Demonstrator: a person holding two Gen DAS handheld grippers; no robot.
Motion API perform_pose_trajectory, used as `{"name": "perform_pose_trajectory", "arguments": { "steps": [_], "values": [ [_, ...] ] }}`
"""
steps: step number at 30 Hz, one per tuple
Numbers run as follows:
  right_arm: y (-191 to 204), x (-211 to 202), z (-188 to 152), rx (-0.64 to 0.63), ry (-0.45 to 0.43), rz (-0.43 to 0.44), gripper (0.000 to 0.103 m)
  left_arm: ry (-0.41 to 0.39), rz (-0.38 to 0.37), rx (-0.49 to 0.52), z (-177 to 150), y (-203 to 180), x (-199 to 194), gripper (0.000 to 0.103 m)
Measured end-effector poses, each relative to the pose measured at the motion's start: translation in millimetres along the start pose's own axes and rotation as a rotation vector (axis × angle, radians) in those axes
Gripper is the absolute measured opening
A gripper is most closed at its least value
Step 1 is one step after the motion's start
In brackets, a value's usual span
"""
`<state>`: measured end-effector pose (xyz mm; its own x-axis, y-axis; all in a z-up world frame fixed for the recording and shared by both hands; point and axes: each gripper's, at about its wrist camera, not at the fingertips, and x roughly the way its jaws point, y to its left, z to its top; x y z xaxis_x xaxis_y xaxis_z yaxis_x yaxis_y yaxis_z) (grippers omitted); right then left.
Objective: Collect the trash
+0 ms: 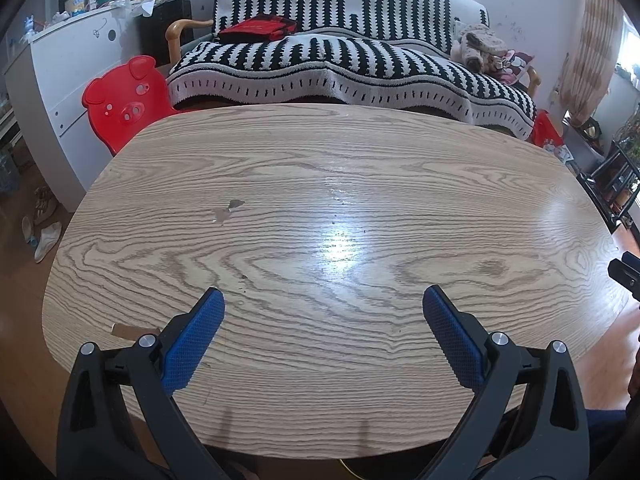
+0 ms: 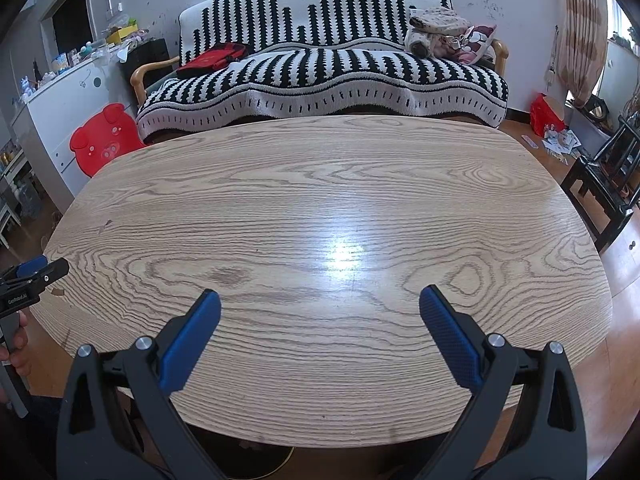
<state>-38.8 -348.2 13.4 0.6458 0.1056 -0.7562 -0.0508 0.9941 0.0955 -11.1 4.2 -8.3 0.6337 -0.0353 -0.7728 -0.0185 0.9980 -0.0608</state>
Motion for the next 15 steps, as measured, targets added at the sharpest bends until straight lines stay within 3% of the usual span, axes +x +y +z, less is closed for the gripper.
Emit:
{"name": "perform_pose_trajectory", "arguments": {
  "steps": [15],
  "values": [
    [0.6,0.1,-0.3,0.000,-0.002,-0.001,0.096,0.000,0.000,0.000,0.3,1.1,-0.3,0.096]
  ]
}}
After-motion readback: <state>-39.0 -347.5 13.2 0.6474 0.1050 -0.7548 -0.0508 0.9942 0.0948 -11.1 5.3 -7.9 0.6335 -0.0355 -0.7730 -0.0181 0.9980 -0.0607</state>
